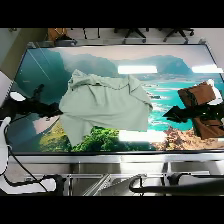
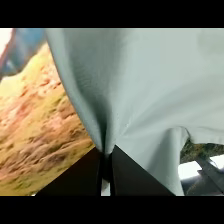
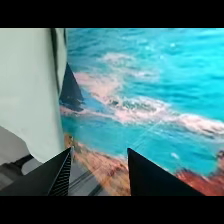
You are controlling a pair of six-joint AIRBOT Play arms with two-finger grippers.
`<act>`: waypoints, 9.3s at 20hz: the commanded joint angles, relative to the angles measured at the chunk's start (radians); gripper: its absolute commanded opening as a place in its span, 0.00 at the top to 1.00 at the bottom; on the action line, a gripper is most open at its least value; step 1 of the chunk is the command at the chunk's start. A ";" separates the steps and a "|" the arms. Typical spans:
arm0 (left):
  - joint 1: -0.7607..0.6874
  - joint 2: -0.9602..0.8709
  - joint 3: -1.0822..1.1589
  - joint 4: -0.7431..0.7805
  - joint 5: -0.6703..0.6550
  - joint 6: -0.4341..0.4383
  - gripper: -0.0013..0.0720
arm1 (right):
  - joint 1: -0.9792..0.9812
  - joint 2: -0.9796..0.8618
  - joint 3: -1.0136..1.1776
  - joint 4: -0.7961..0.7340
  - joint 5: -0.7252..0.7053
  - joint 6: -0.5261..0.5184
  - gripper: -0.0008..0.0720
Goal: Fold the shirts.
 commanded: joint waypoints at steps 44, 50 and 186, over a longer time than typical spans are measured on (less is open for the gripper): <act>0.050 0.620 0.702 -0.255 0.005 0.073 0.96 | 0.352 0.389 1.000 -0.142 0.044 0.142 0.96; -0.034 0.282 0.369 -0.287 0.030 0.193 0.96 | 0.352 0.015 0.860 -0.142 0.114 0.077 0.96; -0.249 -0.523 0.594 0.363 -0.066 -0.327 0.96 | 0.178 -0.639 0.903 0.130 -0.181 0.000 0.96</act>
